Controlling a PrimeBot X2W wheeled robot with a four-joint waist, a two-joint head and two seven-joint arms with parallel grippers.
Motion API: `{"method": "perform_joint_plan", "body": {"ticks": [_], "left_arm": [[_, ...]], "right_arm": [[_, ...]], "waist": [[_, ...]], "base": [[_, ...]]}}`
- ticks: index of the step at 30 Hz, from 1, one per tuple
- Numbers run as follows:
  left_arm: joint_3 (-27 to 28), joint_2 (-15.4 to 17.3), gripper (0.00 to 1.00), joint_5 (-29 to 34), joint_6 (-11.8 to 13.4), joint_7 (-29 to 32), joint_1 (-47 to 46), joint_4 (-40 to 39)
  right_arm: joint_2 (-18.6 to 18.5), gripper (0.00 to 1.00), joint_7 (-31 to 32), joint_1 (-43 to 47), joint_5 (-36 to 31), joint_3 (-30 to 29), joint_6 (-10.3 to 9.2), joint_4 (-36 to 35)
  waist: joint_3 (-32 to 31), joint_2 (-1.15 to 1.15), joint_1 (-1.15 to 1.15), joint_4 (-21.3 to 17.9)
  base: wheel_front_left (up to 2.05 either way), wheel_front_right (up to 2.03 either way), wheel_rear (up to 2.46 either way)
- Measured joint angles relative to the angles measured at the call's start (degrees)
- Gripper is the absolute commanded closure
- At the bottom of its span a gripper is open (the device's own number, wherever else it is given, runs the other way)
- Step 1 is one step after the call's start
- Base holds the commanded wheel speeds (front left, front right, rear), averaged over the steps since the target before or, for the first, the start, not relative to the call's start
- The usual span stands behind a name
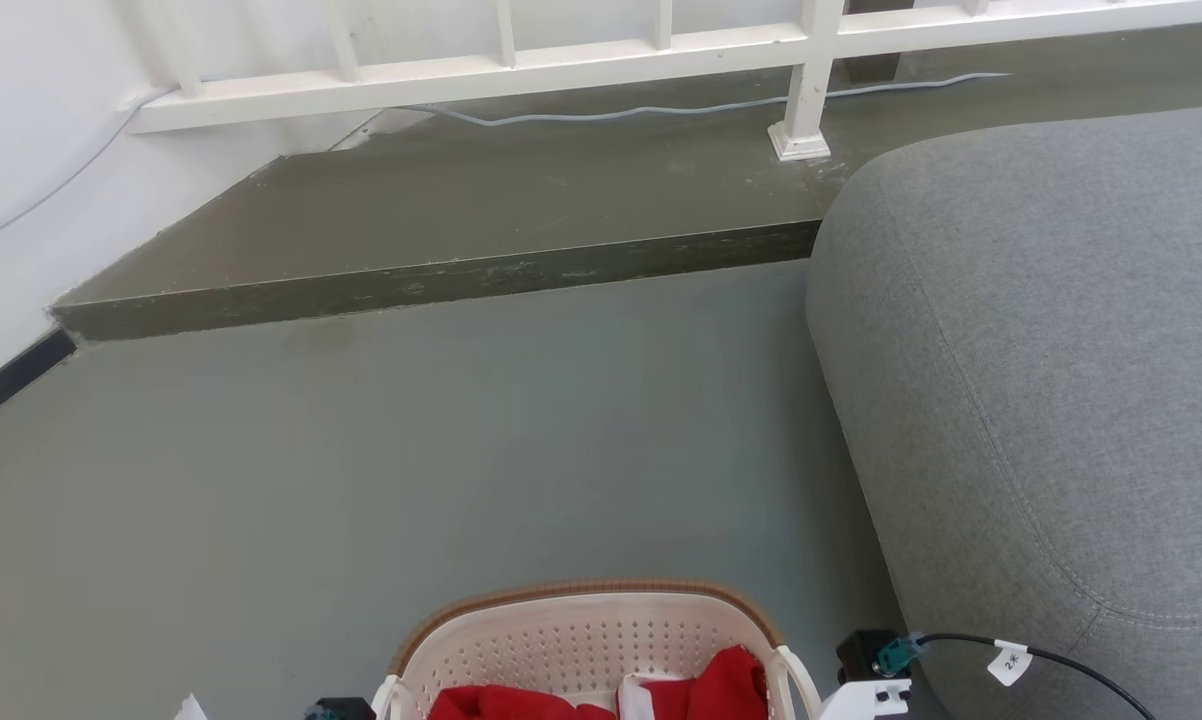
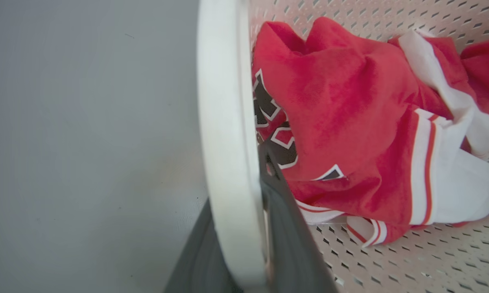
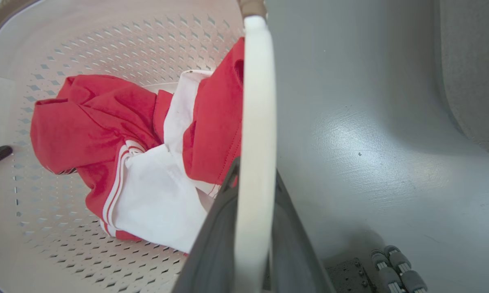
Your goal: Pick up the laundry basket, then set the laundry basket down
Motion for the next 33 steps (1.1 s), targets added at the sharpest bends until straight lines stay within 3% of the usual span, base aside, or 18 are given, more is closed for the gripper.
{"method": "perform_joint_plan", "body": {"ticks": [33], "left_arm": [[-3.32, 0.7, 1.0, -2.53, 2.72, 0.29, 0.13, -2.44]], "right_arm": [[-0.47, 1.0, -0.53, -0.19, 3.07, 2.27, -1.44, -0.6]], "waist": [[0.19, 0.0, 0.0, -0.04]], "base": [[0.0, 0.0, 0.0]]}}
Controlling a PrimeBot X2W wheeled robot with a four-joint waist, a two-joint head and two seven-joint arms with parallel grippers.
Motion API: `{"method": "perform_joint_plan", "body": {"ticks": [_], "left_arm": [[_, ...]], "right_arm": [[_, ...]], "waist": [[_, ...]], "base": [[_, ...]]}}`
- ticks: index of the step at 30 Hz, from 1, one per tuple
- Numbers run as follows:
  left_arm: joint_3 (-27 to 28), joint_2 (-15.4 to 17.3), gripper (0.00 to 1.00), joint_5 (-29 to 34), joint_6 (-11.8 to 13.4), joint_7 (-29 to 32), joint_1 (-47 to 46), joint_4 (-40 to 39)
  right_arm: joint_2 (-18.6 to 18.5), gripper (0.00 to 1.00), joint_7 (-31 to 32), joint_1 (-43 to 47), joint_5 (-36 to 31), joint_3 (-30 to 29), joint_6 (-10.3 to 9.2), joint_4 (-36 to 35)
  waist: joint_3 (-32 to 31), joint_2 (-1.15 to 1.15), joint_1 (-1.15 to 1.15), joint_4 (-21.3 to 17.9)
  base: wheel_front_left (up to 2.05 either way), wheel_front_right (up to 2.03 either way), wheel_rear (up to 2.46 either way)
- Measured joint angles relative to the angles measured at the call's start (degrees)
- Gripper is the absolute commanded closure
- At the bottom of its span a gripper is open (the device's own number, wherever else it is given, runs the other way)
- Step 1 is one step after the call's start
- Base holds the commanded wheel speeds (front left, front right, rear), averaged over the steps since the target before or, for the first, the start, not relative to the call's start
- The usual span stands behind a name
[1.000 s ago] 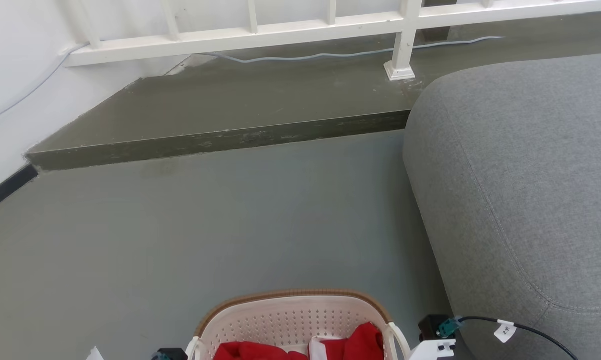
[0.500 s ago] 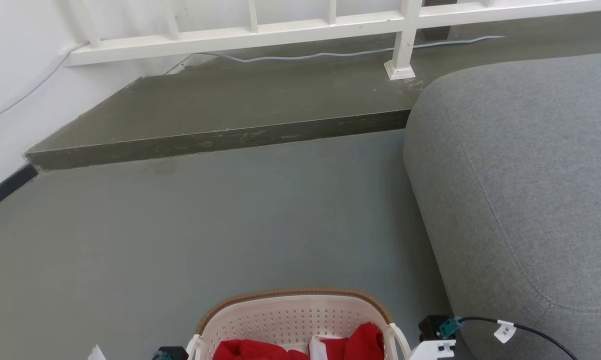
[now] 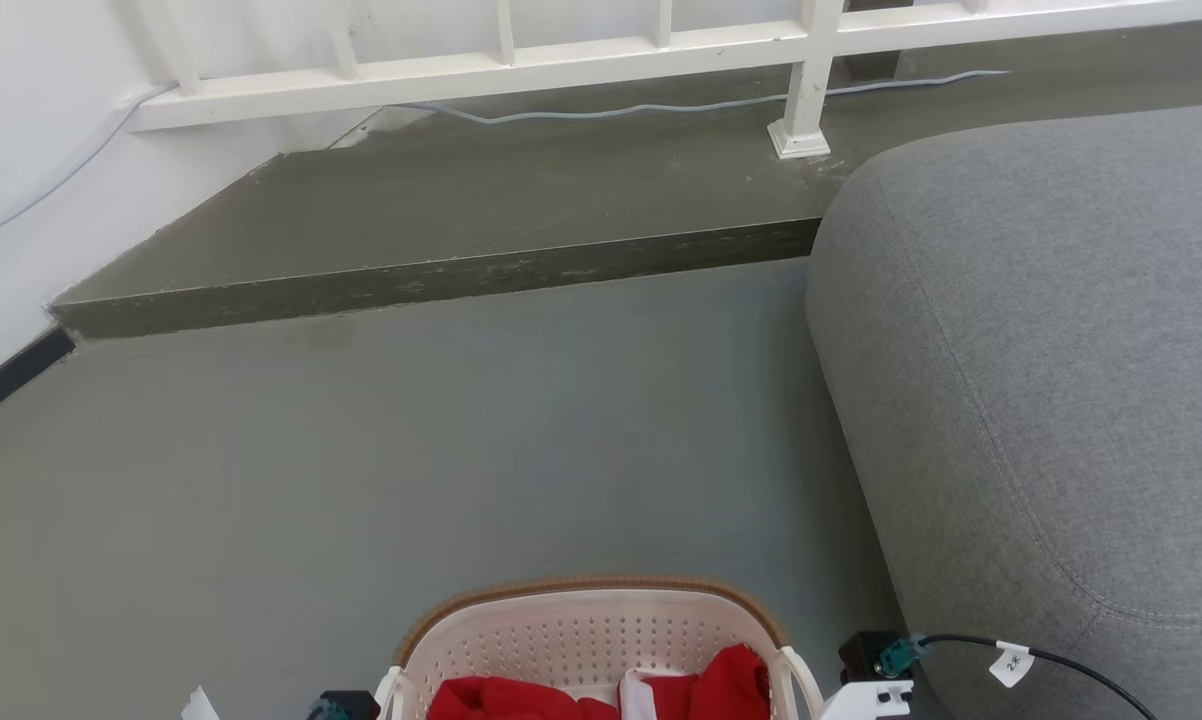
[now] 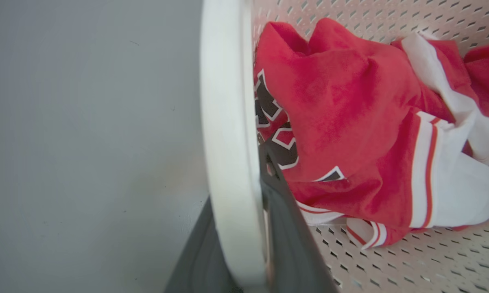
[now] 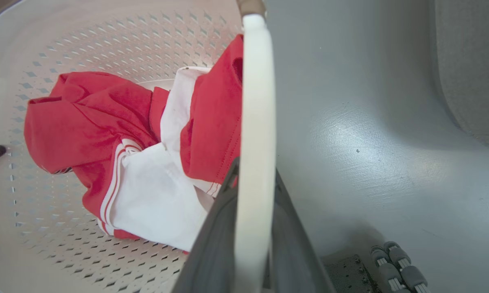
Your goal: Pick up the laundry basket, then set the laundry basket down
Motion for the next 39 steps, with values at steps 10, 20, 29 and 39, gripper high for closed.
{"method": "perform_joint_plan", "body": {"ticks": [10, 20, 29, 39], "left_arm": [[-0.67, 0.1, 1.0, -1.05, 0.57, 0.02, 0.02, -0.58], [-1.48, 0.12, 1.0, -1.62, 1.09, 0.02, 0.03, -0.97], [-0.13, 0.19, 1.0, -3.01, 2.59, -0.59, -1.65, -2.37], [1.32, 0.27, 1.0, -2.93, 4.64, -1.6, -12.5, -3.59]], "right_arm": [[-0.1, 1.0, -0.09, -0.4, 0.43, 0.83, -0.16, 0.0], [-0.2, 1.0, -0.52, -0.83, 1.21, 1.42, -0.59, 0.0], [-0.31, 1.0, -1.35, -5.1, 1.46, 1.45, -1.16, -0.26], [-0.52, 1.0, -3.07, -16.77, 0.8, -0.15, -2.02, -0.24]], "waist": [[0.18, 0.0, 0.0, -0.07], [0.8, 0.0, 0.0, -0.14], [3.54, 0.0, 0.0, -0.13], [10.83, 0.0, 0.0, 0.06]], "base": [[0.0, 0.0, 0.0], [0.0, 0.0, 0.0], [0.0, 0.0, 0.0], [0.0, 0.0, 0.0]]}}
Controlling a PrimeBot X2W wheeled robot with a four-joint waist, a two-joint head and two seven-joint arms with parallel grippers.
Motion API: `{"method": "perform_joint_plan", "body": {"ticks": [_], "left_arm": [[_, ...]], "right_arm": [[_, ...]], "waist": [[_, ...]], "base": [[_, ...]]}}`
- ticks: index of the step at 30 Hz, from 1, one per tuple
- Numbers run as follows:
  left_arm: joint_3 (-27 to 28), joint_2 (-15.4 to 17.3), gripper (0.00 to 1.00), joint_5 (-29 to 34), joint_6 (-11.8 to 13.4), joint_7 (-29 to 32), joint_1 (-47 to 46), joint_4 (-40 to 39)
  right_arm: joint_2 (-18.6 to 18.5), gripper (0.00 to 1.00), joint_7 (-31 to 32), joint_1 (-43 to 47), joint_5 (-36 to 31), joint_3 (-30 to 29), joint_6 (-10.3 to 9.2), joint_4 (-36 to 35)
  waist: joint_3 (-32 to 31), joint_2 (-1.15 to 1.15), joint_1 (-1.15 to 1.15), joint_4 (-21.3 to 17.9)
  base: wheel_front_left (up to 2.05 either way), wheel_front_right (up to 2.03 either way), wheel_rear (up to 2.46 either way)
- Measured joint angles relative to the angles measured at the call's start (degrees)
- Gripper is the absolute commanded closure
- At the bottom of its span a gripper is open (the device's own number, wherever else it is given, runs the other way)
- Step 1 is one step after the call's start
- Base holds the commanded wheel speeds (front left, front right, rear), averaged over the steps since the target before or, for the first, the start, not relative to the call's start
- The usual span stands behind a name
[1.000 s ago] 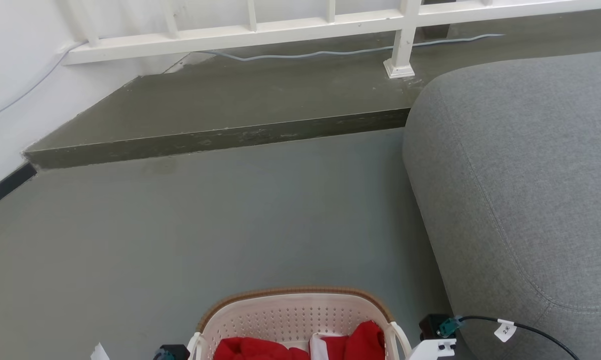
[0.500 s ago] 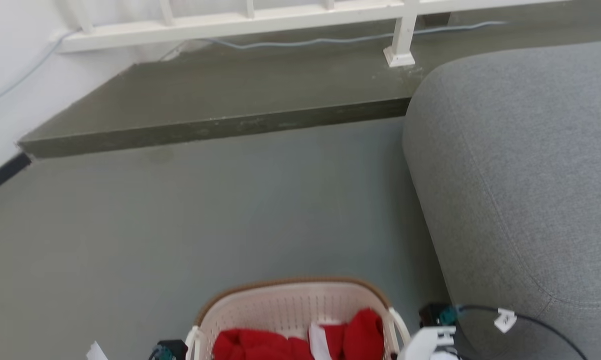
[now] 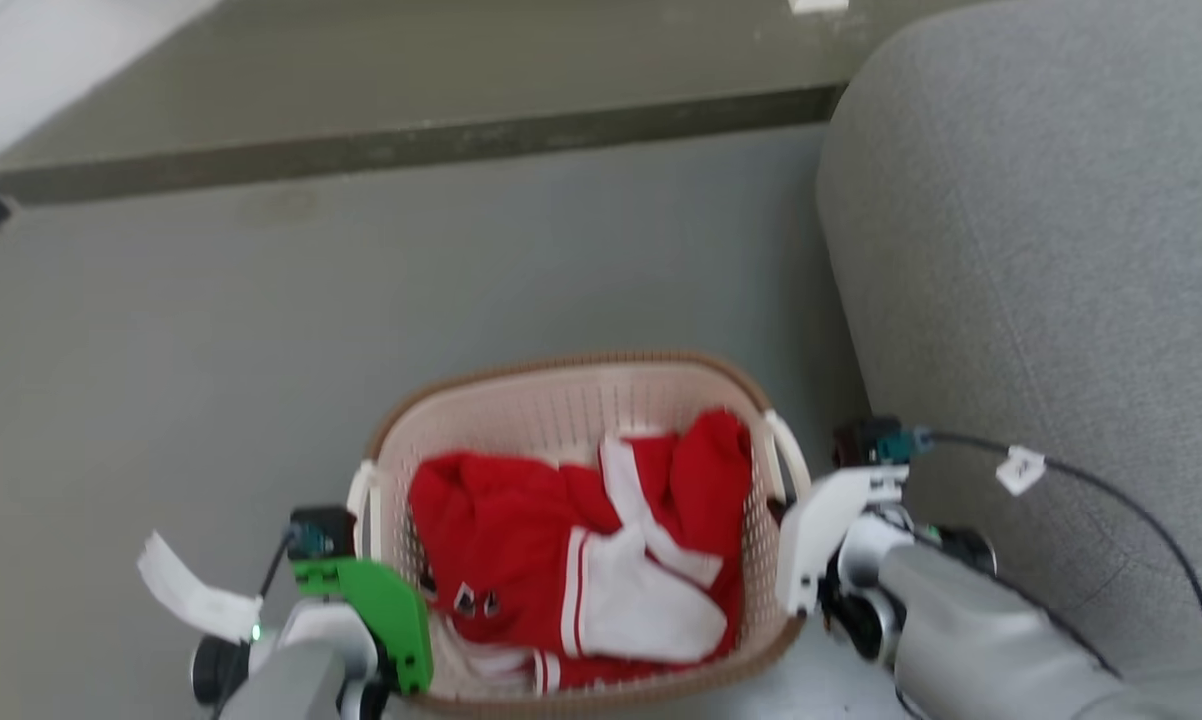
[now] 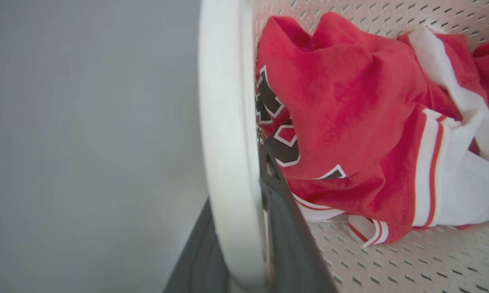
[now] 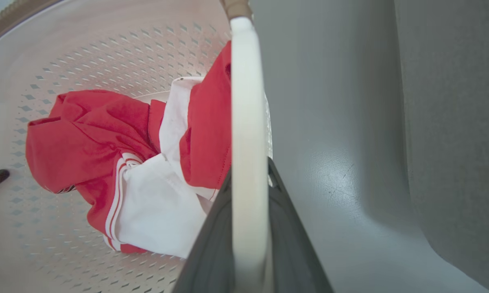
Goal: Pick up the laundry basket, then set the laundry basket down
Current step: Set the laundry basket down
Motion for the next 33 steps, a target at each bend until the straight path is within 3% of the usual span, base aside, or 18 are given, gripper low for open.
{"method": "perform_joint_plan", "body": {"ticks": [33], "left_arm": [[1.91, 1.64, 1.0, 1.91, 2.05, -1.33, -20.31, -2.07]], "right_arm": [[-0.32, 1.0, -4.93, -19.63, -0.65, -2.58, -0.01, 0.9]], "waist": [[23.98, 0.0, 0.01, 0.38]], "base": [[0.0, 0.0, 0.0]]}}
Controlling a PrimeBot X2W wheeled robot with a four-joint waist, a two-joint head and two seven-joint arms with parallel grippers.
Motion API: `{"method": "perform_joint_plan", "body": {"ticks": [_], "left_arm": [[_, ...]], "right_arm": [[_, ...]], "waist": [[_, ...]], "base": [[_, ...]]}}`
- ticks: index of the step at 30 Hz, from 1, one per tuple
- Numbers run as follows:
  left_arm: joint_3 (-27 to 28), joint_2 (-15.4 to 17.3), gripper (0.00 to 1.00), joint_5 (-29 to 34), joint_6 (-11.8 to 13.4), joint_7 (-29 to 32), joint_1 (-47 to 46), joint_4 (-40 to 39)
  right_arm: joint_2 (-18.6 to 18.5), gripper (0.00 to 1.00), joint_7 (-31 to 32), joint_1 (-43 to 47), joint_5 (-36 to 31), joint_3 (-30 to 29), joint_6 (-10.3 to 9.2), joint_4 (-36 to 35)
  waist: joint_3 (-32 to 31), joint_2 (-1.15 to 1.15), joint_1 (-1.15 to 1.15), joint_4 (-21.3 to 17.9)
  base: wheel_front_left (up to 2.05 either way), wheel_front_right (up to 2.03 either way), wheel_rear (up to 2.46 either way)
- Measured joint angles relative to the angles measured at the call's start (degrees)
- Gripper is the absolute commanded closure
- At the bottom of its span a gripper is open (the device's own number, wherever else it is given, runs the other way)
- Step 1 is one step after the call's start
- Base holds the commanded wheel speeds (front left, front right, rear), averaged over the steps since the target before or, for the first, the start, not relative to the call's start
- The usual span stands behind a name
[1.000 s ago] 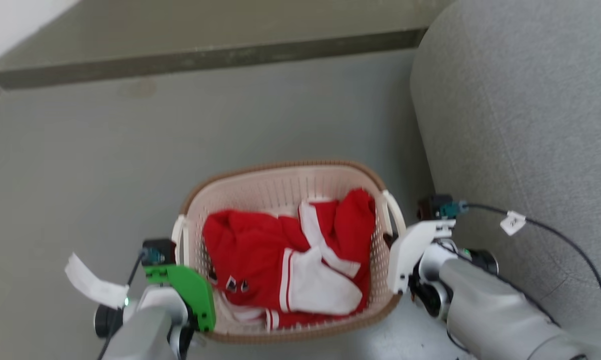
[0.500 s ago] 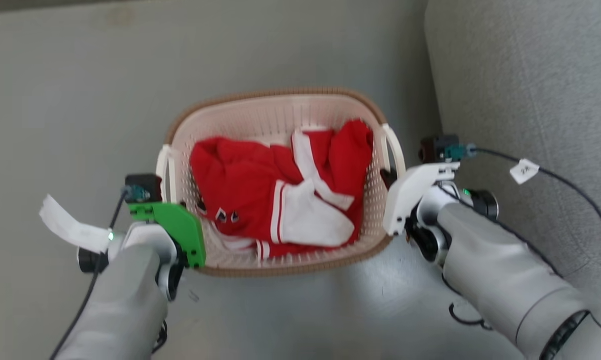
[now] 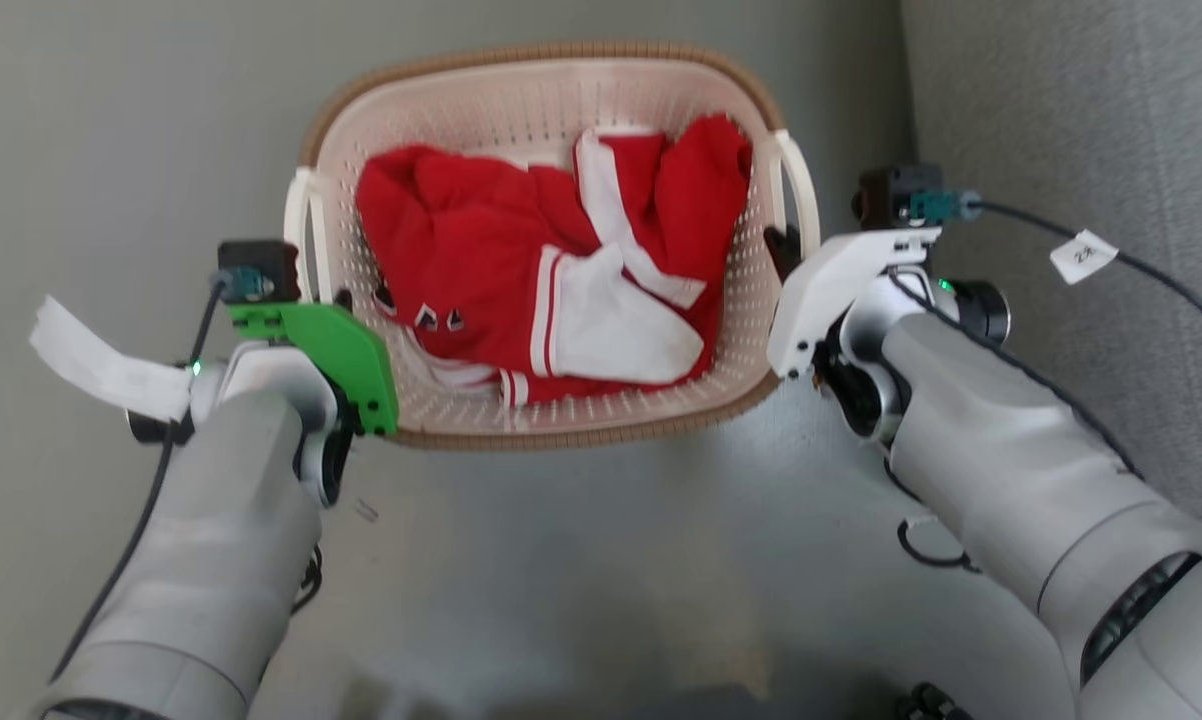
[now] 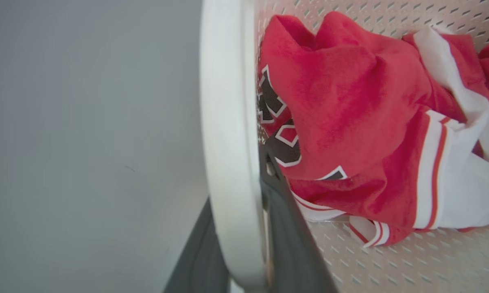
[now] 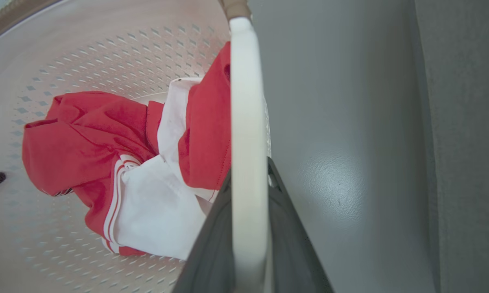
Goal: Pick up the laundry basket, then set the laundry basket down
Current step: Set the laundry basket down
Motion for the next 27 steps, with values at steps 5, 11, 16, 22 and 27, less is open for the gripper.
{"method": "perform_joint_plan", "body": {"ticks": [5, 11, 16, 22, 27], "left_arm": [[0.12, 0.25, 1.0, 0.21, 0.24, -0.65, -2.74, -0.33], [0.31, 0.81, 1.0, 0.74, 0.34, -1.22, -6.22, -0.74], [0.32, 1.03, 1.0, 1.58, 0.42, -2.44, -7.54, -0.65], [0.31, 1.02, 1.0, 1.63, 0.42, -3.28, -7.69, 0.09], [0.26, 0.99, 1.0, 1.64, 0.42, -3.69, -8.44, 0.74]], "right_arm": [[-0.14, 1.0, -0.62, -2.91, -0.35, -0.24, 0.0, 0.07], [-0.22, 1.0, -1.37, -6.65, -0.42, -0.54, 0.01, 0.1], [-0.19, 1.0, -2.44, -7.95, -0.48, -0.56, 0.11, 0.22], [-0.12, 1.0, -2.92, -7.95, -0.48, -0.19, 0.7, 0.59], [-0.11, 1.0, -3.16, -8.42, -0.48, -0.03, 0.71, 0.92]], "waist": [[3.65, 0.0, 0.0, 0.0], [8.07, 0.0, 0.0, 0.01], [11.38, 0.0, 0.0, 0.03], [13.94, 0.0, 0.0, 0.02], [14.99, 0.0, 0.0, 0.03]], "base": [[0.0, 0.0, 0.0], [0.0, 0.0, 0.0], [0.0, 0.0, 0.0], [0.0, 0.0, 0.0], [0.0, 0.0, 0.0]]}}
